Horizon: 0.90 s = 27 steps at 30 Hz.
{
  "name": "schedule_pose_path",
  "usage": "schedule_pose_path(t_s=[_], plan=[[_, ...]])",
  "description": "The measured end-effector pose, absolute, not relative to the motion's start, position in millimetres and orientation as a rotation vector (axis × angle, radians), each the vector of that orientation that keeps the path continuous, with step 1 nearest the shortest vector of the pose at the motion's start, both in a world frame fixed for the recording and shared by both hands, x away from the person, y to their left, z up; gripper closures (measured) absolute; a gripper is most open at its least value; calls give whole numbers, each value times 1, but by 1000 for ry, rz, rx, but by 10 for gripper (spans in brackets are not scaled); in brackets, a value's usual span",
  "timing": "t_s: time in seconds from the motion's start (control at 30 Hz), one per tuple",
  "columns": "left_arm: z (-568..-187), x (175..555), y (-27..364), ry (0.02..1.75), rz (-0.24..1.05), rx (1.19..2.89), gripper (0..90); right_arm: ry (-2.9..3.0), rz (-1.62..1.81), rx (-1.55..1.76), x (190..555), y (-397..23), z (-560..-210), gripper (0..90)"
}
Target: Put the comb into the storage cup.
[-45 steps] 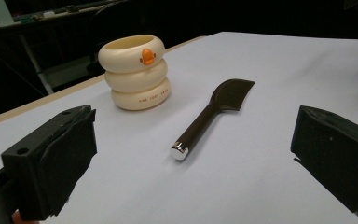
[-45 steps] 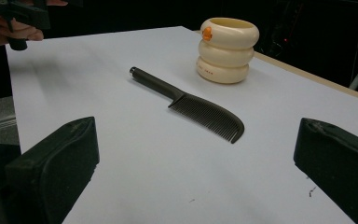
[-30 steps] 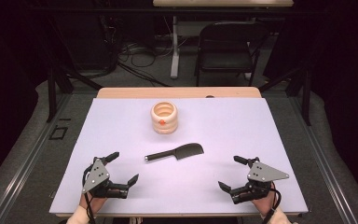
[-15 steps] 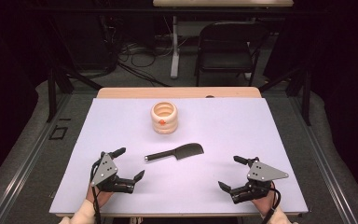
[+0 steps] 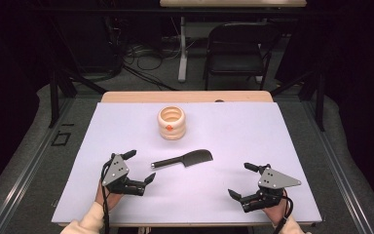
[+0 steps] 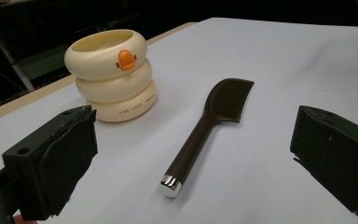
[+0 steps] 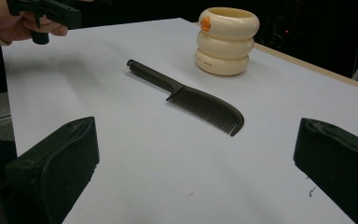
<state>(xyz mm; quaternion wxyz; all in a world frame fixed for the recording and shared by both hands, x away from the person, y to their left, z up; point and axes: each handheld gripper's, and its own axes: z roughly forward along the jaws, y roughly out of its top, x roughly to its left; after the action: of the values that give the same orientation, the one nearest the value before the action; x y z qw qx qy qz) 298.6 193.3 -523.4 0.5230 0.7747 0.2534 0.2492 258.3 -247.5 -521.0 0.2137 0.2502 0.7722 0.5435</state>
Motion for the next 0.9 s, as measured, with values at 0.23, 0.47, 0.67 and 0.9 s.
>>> schedule_pose_path(t_s=[0.23,0.47,0.67,0.9], plan=[[-522,306,188,594,582,1883,6,2141,1506,700,258,-248,-521,0],[-520,313,183,589,588,1904,7,2144,1506,700,258,-249,-521,0],[-518,318,179,588,587,1932,11,2145,1503,702,257,-249,-521,0],[-515,325,174,588,563,1966,11,2144,1502,705,257,-249,-522,0]])
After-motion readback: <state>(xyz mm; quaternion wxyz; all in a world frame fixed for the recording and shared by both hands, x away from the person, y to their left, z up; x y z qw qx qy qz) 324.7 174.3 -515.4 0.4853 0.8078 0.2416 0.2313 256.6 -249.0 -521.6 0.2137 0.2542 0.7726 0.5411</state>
